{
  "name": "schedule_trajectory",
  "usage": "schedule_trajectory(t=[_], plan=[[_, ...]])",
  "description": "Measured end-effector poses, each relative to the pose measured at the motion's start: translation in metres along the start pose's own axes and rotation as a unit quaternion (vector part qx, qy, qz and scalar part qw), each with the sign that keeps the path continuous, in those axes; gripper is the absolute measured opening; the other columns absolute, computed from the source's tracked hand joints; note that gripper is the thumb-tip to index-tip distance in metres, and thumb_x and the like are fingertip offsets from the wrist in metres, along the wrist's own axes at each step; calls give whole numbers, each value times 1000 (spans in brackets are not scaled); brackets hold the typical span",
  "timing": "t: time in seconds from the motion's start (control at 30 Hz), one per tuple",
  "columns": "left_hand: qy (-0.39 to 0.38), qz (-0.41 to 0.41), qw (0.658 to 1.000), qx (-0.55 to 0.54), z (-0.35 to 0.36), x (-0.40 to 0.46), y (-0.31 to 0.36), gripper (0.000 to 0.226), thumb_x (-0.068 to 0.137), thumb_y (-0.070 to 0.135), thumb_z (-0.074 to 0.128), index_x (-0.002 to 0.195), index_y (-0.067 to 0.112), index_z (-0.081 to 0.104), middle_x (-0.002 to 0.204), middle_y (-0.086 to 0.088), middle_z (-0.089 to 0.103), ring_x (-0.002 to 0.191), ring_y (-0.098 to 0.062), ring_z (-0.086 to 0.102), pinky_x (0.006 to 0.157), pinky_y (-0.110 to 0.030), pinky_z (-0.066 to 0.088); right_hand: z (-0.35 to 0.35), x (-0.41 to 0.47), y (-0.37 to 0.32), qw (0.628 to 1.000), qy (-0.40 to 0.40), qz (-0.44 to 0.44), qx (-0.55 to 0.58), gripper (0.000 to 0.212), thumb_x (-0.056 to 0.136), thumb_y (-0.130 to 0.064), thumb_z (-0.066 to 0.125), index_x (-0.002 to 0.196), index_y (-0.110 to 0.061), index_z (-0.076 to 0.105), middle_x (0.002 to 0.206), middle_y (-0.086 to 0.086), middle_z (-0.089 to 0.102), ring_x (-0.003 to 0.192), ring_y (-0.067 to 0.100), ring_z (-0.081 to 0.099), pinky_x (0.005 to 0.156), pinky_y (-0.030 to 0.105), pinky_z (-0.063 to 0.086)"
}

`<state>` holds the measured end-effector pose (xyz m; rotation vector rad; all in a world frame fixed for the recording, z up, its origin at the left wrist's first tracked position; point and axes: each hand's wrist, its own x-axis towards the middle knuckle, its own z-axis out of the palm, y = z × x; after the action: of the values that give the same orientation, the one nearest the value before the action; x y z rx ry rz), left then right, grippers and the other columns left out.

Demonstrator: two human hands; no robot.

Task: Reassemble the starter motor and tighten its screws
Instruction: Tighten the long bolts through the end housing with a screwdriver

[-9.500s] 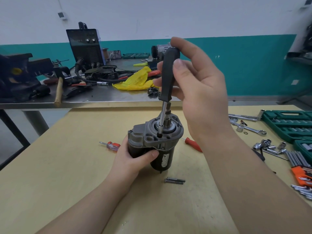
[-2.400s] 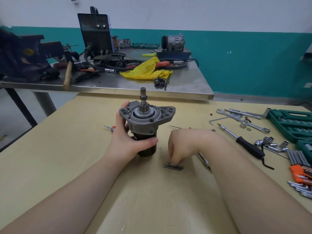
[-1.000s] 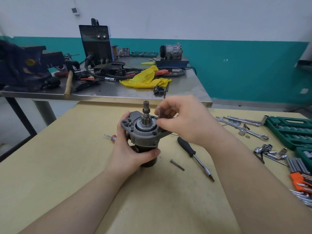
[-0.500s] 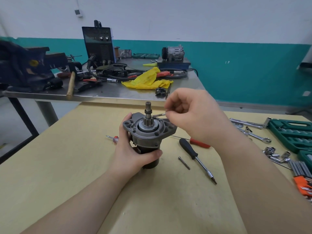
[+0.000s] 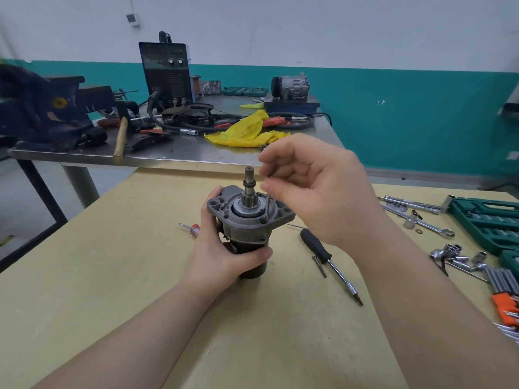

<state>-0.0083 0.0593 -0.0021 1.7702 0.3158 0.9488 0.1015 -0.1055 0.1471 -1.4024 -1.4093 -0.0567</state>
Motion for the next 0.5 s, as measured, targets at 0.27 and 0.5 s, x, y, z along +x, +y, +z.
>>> schedule_trajectory(t=[0.27, 0.5], plan=[[-3, 2, 1000, 8, -1, 0, -2, 129, 58, 28, 105, 156, 58, 25, 148, 11, 61, 136, -18, 63, 106, -51, 55, 4, -4, 4, 995, -58, -17, -74, 32, 89, 3, 82, 112, -18, 75, 99, -11, 76, 96, 8, 74, 85, 17, 60], [-3, -8, 1000, 2, -1, 1, -3, 130, 59, 27, 106, 156, 58, 25, 148, 12, 61, 136, -16, 63, 106, -55, 56, 2, -3, 5, 990, -56, -46, -121, 27, 90, 4, 80, 111, -14, 78, 96, -10, 74, 93, -2, 71, 85, 12, 56]])
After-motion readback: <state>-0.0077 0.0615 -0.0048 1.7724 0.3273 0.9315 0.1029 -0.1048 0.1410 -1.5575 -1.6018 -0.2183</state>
